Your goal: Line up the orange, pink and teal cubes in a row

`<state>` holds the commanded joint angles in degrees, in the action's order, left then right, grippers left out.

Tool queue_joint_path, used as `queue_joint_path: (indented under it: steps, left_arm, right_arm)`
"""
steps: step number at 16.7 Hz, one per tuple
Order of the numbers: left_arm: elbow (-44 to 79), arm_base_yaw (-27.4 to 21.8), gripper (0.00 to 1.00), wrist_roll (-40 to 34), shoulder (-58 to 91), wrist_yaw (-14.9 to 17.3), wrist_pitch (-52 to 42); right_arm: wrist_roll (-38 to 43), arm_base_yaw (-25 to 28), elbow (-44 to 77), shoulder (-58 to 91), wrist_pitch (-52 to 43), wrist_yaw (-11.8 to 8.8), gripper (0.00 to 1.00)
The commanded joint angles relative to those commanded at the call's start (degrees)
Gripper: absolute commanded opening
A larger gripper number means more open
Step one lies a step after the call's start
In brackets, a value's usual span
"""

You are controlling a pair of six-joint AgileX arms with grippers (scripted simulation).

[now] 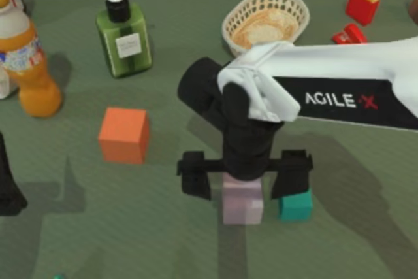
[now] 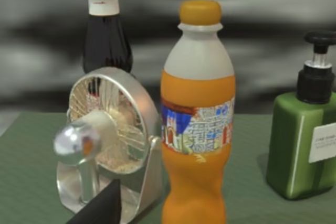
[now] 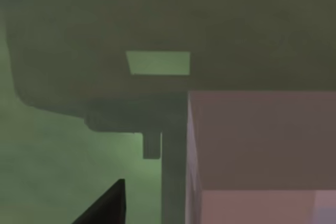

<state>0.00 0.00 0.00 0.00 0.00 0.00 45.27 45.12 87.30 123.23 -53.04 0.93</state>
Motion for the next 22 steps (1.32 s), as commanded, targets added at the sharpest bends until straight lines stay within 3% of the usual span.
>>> queue_joint_path:
  steps: [6, 10, 15, 22]
  left_arm:
    - [0.00, 0.00, 1.00, 0.00, 0.00, 0.00, 0.00]
    - [0.00, 0.00, 1.00, 0.00, 0.00, 0.00, 0.00]
    - [3.02, -0.55, 1.00, -0.56, 3.03, -0.08, -1.98]
    - [25.82, -5.25, 1.00, -3.71, 28.95, 0.01, -17.33]
  right_arm:
    - [-0.02, 0.51, 7.54, -3.76, -11.94, -0.08, 1.00]
    - [-0.05, 0.48, 8.35, -4.43, -12.93, -0.05, 1.00]
    - [-1.52, -1.17, 5.85, -7.44, -10.70, 0.69, 1.00]
    - [-13.22, -11.09, -15.33, -31.90, 1.52, 4.86, 1.00]
